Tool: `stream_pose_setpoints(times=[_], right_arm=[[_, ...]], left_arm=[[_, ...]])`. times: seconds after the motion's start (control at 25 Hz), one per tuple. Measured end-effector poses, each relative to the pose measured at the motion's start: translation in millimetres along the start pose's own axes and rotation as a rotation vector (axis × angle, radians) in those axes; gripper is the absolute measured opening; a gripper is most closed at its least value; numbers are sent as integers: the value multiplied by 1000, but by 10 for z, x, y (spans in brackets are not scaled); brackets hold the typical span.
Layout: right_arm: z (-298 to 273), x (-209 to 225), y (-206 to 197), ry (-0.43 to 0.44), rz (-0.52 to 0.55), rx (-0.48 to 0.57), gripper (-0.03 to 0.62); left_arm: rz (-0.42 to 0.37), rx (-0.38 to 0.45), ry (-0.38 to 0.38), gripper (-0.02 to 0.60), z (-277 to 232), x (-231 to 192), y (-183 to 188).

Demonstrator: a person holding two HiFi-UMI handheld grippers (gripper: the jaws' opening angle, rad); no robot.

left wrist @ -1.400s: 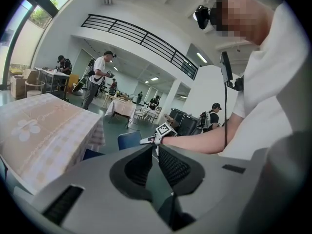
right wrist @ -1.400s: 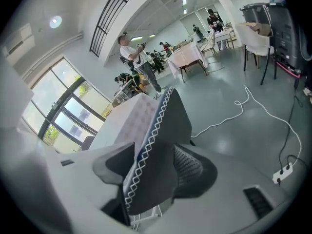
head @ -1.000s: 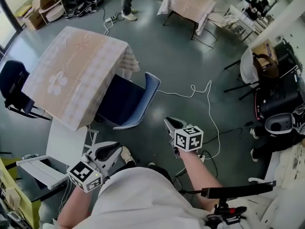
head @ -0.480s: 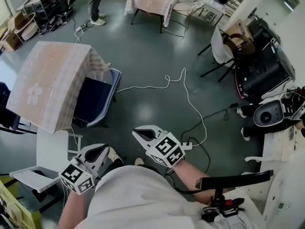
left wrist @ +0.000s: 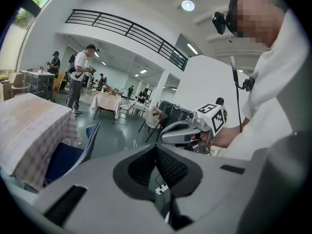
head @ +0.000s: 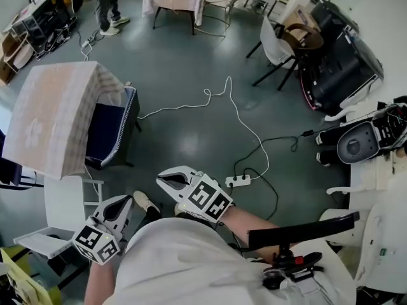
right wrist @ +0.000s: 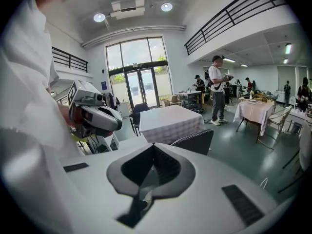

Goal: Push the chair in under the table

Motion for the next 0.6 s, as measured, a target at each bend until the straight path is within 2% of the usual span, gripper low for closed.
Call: stream_pose_setpoints(times=[0.2, 0.6], right_arm=[[82, -91, -39, 6, -2, 15, 12], [166, -117, -108, -9, 7, 20, 12]], left_arm=[[9, 1, 16, 9, 11, 63, -66], [-2, -15, -1, 11, -105, 123, -141]])
Point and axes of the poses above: the fingertips, and each gripper's own axes: z backward along the fingers, x to its right, y out of its top, the point moved 3 cm from there along z, backward along the fingers, and after that the axes turned 11 degrees about z, right-handed, at the moved point
